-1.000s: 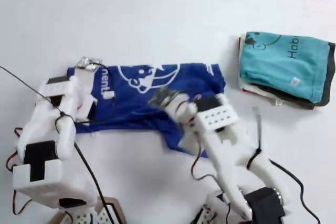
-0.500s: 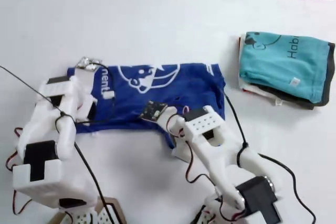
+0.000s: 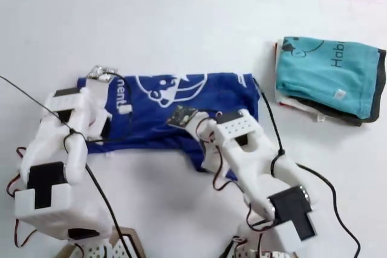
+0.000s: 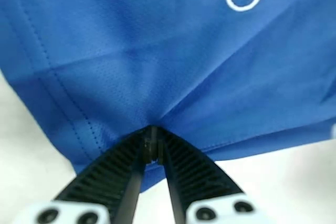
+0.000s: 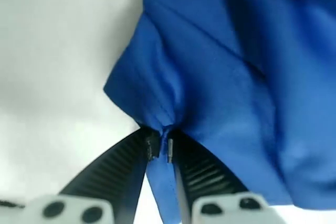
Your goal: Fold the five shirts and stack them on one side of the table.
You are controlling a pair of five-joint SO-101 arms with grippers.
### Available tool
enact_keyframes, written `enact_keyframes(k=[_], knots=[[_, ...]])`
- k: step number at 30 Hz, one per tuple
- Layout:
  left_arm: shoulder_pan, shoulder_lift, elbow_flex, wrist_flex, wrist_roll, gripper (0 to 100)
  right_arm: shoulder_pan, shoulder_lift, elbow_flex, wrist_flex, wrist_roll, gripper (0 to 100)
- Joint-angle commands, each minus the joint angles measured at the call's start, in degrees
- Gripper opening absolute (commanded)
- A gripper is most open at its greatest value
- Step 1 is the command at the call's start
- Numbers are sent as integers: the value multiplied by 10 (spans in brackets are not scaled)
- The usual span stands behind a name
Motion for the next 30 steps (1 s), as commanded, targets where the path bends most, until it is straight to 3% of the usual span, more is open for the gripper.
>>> enact_keyframes(k=[1,16,23,30], knots=[[-15,1,0,-20,-1,27,23,2,-69,47,12,20],[-15,1,0,-20,-1,27,36,15,-310,82,24,20],[-15,1,0,-20,-1,27,39,131,-398,85,24,22],[-15,1,0,-20,-1,27,53,239,-525,87,19,148]])
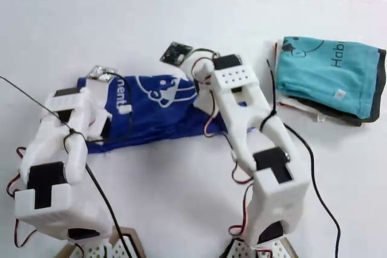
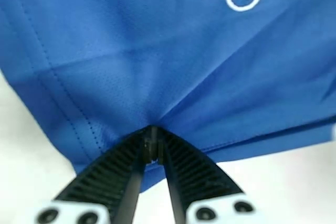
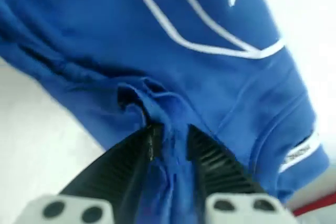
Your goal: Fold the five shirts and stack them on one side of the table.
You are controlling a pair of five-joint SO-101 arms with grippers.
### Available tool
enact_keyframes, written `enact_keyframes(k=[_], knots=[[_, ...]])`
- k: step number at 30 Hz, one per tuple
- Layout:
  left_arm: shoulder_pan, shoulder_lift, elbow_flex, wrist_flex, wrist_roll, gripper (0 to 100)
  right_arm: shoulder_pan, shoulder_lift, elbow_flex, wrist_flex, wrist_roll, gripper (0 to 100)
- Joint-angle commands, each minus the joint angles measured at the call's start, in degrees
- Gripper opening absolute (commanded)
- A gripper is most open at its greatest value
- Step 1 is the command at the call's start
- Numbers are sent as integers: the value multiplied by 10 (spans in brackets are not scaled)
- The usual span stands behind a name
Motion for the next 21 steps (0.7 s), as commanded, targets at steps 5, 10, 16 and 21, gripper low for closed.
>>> enact_keyframes(k=[5,10,16,21], knots=[[-15,1,0,-20,-1,27,50,61,-142,42,-4,152],[-15,1,0,-20,-1,27,95,43,-206,131,-46,149],[-15,1,0,-20,-1,27,80,-24,-213,284,-45,19],[-15,1,0,-20,-2,27,57,-87,-118,294,-45,125]])
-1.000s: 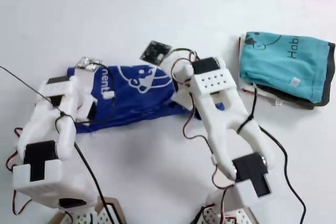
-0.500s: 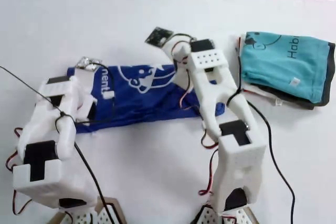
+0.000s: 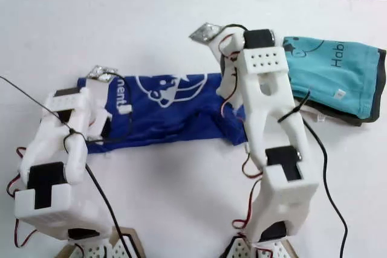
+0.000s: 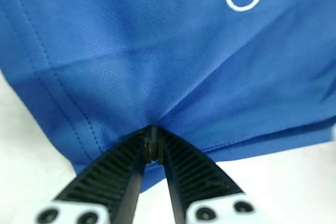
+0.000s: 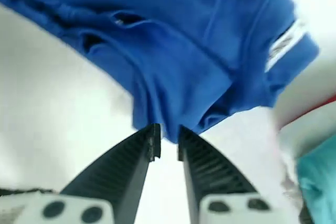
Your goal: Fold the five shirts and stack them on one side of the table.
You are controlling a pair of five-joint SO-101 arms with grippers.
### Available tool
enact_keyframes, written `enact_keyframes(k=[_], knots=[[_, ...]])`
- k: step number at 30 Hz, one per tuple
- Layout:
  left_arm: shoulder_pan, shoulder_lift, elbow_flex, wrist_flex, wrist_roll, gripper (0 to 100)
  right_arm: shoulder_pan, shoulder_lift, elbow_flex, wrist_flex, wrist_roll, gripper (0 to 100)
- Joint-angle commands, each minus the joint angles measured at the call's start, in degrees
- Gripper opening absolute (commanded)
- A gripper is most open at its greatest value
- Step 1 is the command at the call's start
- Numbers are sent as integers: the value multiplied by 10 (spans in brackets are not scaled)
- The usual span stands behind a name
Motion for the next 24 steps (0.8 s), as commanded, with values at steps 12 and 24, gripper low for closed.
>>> enact_keyframes(k=[12,24], knots=[[-15,1,0,-20,-2,27,-30,-115,236,-96,-4,158],[-15,1,0,-20,-2,27,17,-22,273,-197,62,155]])
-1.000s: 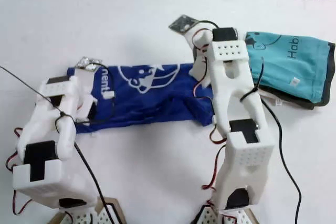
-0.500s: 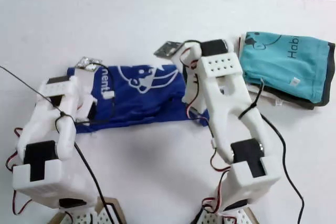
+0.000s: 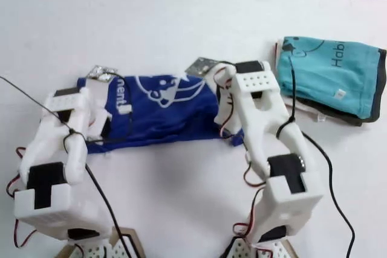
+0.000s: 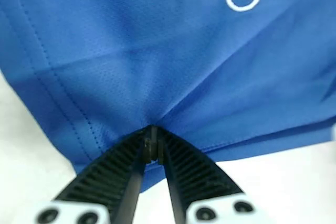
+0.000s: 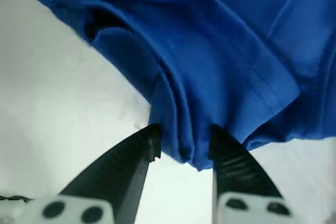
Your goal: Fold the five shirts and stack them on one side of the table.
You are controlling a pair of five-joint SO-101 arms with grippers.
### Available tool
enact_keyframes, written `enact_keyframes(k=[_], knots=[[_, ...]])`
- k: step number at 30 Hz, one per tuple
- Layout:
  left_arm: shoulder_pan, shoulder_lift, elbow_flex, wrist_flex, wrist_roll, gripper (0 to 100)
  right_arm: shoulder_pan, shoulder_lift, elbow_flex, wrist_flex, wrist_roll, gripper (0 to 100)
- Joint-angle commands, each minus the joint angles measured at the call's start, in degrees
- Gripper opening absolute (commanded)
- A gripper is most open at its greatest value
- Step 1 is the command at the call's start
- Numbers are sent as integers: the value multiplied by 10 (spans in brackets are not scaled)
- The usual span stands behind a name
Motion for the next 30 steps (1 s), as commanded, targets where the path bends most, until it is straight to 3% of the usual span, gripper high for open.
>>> enact_keyframes(k=[1,5,17,26,30], knots=[[-15,1,0,-20,-2,27,20,17,1,-7,33,150],[-15,1,0,-20,-2,27,29,17,-6,-13,42,7],[-15,1,0,-20,-2,27,42,12,-173,14,45,20],[-15,1,0,-20,-2,27,43,140,-316,17,43,25],[-15,1,0,-20,-2,27,43,190,-383,51,41,130]])
